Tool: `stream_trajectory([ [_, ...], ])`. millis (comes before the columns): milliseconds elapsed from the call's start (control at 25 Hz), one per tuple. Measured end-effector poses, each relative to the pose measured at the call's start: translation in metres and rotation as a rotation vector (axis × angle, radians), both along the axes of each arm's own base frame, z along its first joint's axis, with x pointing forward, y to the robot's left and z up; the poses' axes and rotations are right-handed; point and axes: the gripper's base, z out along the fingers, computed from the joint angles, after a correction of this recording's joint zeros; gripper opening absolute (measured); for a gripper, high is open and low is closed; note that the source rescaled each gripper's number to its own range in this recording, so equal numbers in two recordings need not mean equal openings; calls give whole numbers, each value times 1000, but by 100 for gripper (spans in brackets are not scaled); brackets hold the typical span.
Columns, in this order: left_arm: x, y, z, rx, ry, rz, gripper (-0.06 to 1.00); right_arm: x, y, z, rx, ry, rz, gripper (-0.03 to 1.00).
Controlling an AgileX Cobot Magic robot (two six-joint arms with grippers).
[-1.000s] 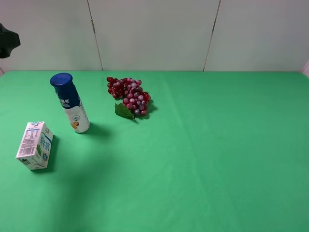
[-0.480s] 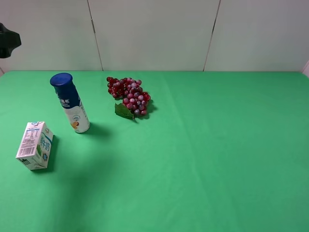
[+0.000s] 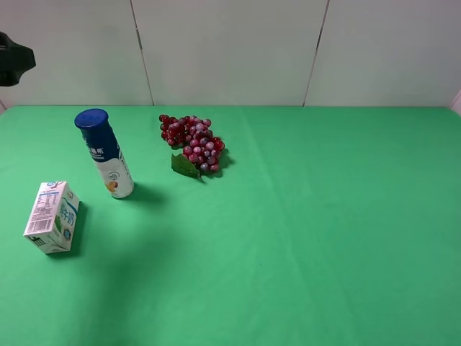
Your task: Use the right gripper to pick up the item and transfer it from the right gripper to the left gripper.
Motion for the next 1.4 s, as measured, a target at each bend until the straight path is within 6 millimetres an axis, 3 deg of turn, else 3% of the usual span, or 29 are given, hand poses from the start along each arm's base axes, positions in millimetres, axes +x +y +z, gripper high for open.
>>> stream_trajectory([
  [640, -3, -5, 6, -29, -30, -47, 99, 0, 0, 0, 0, 0, 0, 100],
  [1040, -28, -3, 33, -67, -152, -20, 100, 0, 0, 0, 0, 1, 0, 100],
  [1400, -61, -7, 42, -79, -105, -80, 100, 0, 0, 0, 2, 1, -1, 100],
])
